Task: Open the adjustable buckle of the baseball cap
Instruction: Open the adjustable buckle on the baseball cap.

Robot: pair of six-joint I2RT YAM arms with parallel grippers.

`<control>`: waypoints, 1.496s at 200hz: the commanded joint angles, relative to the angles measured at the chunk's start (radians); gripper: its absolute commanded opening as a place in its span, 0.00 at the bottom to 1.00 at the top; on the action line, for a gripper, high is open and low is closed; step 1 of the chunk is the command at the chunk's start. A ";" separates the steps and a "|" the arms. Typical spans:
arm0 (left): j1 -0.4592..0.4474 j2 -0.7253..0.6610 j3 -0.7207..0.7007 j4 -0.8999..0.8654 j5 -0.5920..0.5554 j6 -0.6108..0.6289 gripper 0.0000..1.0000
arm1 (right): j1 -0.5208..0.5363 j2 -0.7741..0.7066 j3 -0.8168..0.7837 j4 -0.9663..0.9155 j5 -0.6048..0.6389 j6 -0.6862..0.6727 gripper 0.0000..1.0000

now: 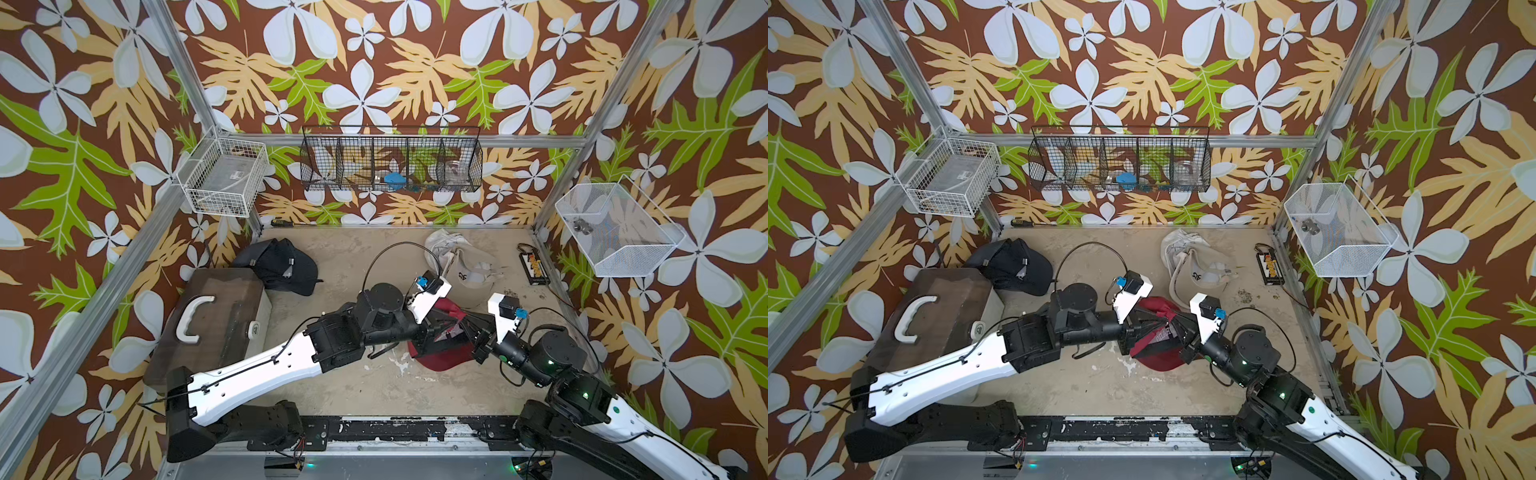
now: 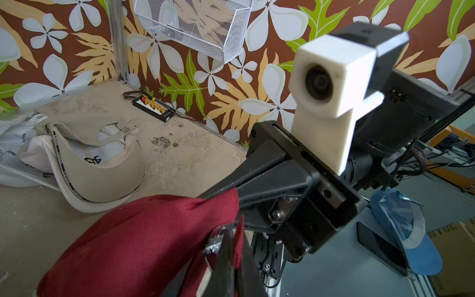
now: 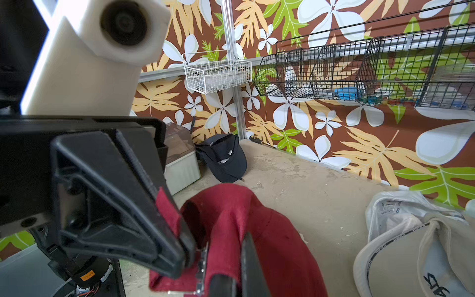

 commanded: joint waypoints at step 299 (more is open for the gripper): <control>-0.003 -0.124 -0.168 0.104 -0.060 -0.048 0.23 | -0.001 -0.012 0.071 -0.017 0.004 0.059 0.00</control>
